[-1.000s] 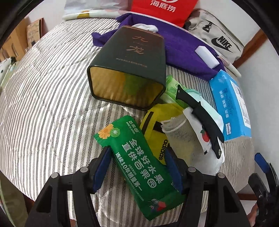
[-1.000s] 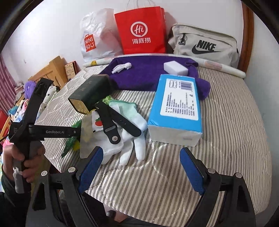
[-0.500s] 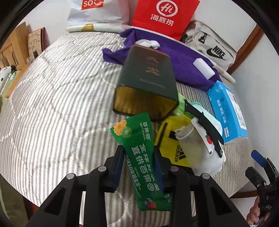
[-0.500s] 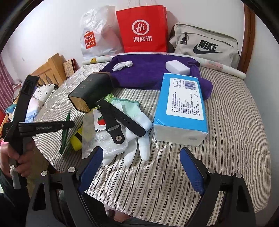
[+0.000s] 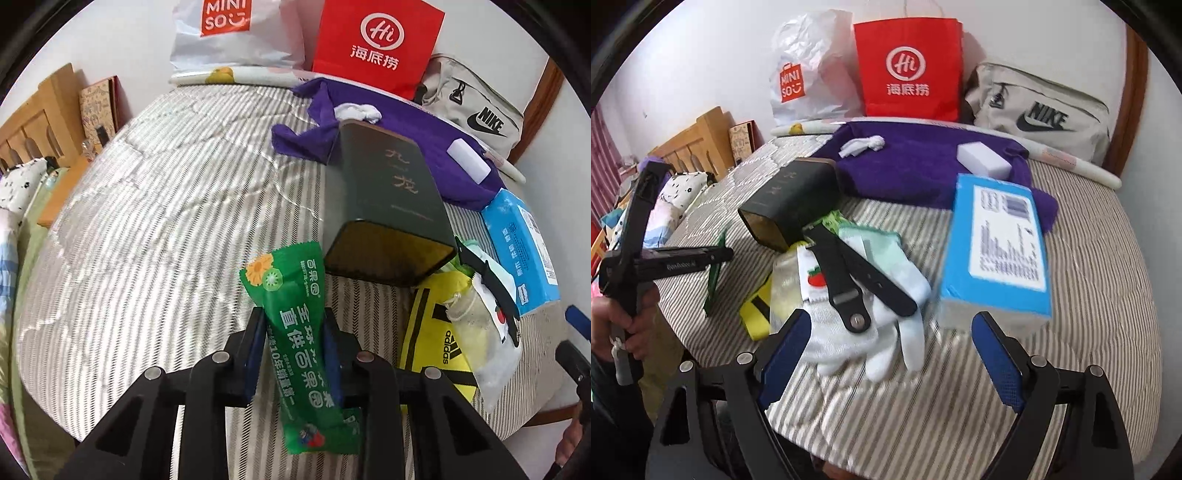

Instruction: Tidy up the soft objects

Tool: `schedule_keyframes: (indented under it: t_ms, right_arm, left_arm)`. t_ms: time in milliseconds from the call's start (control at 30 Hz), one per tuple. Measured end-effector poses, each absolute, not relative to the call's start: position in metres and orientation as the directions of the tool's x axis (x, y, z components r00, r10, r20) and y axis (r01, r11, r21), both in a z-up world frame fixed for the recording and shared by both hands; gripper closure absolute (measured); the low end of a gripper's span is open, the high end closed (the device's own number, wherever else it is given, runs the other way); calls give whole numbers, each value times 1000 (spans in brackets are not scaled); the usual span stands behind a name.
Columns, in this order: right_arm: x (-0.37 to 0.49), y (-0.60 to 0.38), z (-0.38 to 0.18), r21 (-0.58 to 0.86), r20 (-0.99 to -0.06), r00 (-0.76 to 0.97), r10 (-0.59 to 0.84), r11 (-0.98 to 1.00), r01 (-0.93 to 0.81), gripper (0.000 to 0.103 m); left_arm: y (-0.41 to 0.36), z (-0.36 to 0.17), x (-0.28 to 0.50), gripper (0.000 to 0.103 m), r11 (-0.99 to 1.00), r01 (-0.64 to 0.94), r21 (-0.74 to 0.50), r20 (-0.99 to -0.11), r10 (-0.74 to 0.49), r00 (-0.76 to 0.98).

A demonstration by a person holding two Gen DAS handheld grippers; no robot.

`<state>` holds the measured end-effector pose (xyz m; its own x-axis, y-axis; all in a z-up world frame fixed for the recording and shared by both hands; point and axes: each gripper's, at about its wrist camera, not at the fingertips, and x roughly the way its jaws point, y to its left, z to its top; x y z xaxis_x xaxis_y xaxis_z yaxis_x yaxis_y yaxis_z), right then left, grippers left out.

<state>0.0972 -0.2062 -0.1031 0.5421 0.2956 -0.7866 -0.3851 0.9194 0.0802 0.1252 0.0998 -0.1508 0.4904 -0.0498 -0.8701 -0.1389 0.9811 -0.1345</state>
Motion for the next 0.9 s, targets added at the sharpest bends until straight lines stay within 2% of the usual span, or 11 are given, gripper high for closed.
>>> schedule_keyframes:
  t_ms: [67, 133, 333, 500, 567, 767, 900]
  right_arm:
    - [104, -198, -105, 76, -781, 543, 309, 910, -407, 19]
    - [111, -188, -109, 81, -782, 532, 326, 899, -431, 30]
    - [132, -166, -126, 134, -794, 470, 385, 865, -483, 54]
    - [145, -154, -142, 154, -817, 423, 391, 856, -494, 60]
    - [144, -150, -142, 158, -810, 424, 406, 846, -510, 81]
    - [142, -147, -140, 155, -820, 404, 406, 837, -525, 81]
    - [147, -146, -144, 179, -820, 391, 417, 837, -518, 77]
  left_arm:
    - [99, -156, 128, 75, 979, -136, -150, -872, -66, 485]
    - [97, -158, 128, 75, 981, -134, -141, -871, -59, 488]
    - [98, -158, 128, 75, 978, -131, -162, -866, -77, 494]
    - [101, -159, 127, 73, 976, -123, -182, -861, -97, 500]
    - [103, -160, 127, 72, 974, -122, -189, -859, -104, 502]
    - [105, -160, 127, 72, 972, -119, -203, -855, -116, 506]
    - [104, -160, 125, 72, 974, -118, -196, -852, -110, 512]
